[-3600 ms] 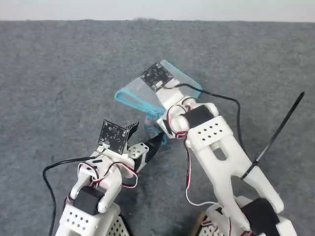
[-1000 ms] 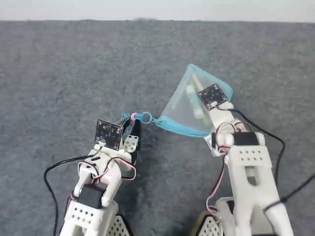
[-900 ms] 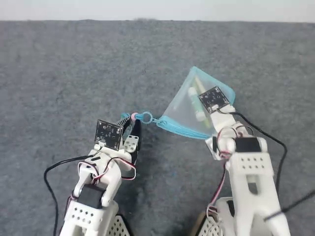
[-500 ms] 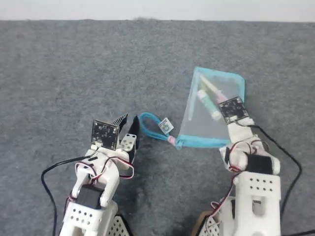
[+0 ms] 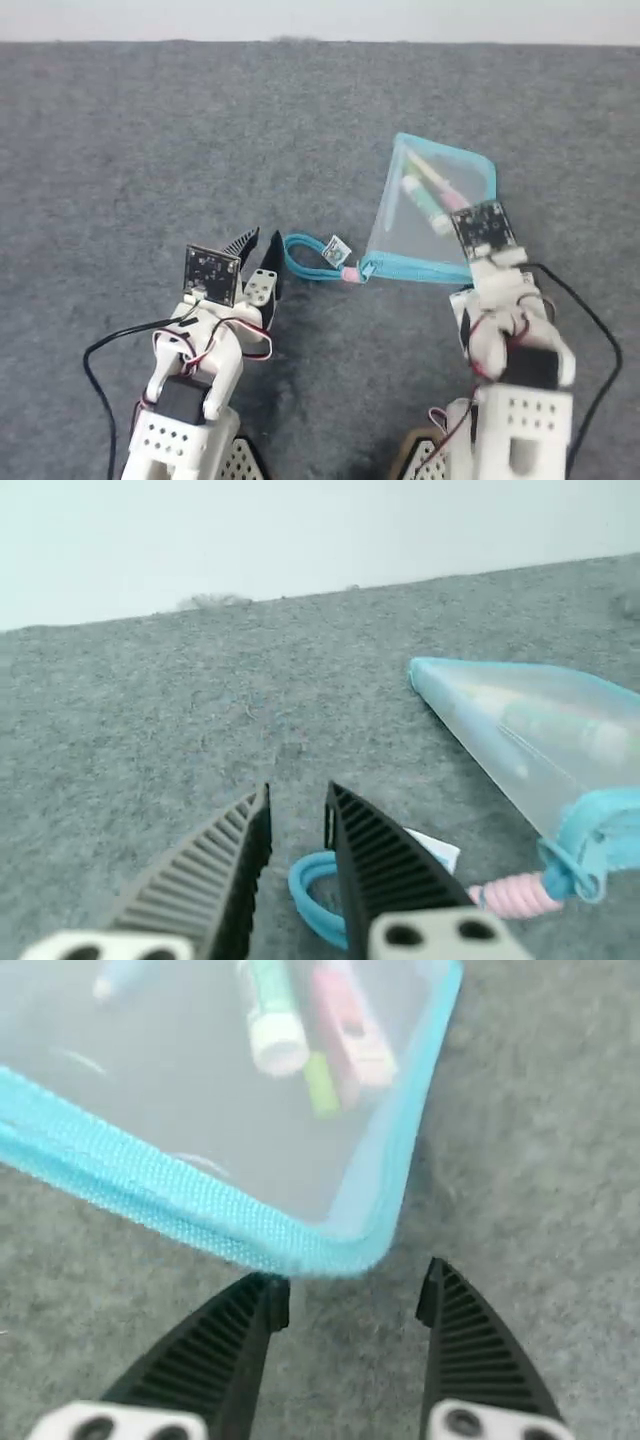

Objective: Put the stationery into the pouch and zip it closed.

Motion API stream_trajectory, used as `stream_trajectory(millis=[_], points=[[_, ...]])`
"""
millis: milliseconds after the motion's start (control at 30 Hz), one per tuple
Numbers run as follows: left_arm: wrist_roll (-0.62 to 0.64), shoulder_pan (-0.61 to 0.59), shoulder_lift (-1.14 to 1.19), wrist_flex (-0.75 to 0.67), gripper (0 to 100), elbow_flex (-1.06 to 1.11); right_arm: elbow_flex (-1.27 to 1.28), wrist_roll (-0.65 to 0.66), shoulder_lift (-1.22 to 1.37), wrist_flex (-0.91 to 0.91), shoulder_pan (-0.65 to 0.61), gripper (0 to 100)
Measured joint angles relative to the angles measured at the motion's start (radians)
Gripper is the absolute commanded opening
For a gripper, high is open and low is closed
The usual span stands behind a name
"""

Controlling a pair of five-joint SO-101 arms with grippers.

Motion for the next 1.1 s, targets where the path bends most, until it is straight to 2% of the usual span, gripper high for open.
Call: stream_trajectory(millis=[333, 533, 700, 833, 900, 1000, 1100], points=[[0.0, -0.04, 0.0, -0.008, 9, 0.0, 0.27, 0.075, -0.431, 0.051, 0.002, 21.0], [0.0, -0.055, 0.0, -0.008, 9, 0.0, 0.261, 0.064, -0.442, 0.068, 0.002, 20.6], [0.0, -0.135, 0.0, -0.008, 9, 0.0, 0.163, 0.032, -0.448, 0.072, -0.003, 21.4], [0.0, -0.15, 0.0, -0.008, 9, 0.0, 0.144, 0.044, -0.45, 0.072, 0.003, 33.6], [0.0, -0.155, 0.0, -0.008, 9, 0.0, 0.144, 0.054, -0.448, 0.072, 0.002, 35.7], [0.0, -0.157, 0.0, -0.008, 9, 0.0, 0.173, 0.058, -0.454, 0.072, 0.006, 33.5], [0.0, -0.158, 0.0, -0.008, 9, 0.0, 0.213, 0.058, -0.448, 0.072, 0.008, 24.7]])
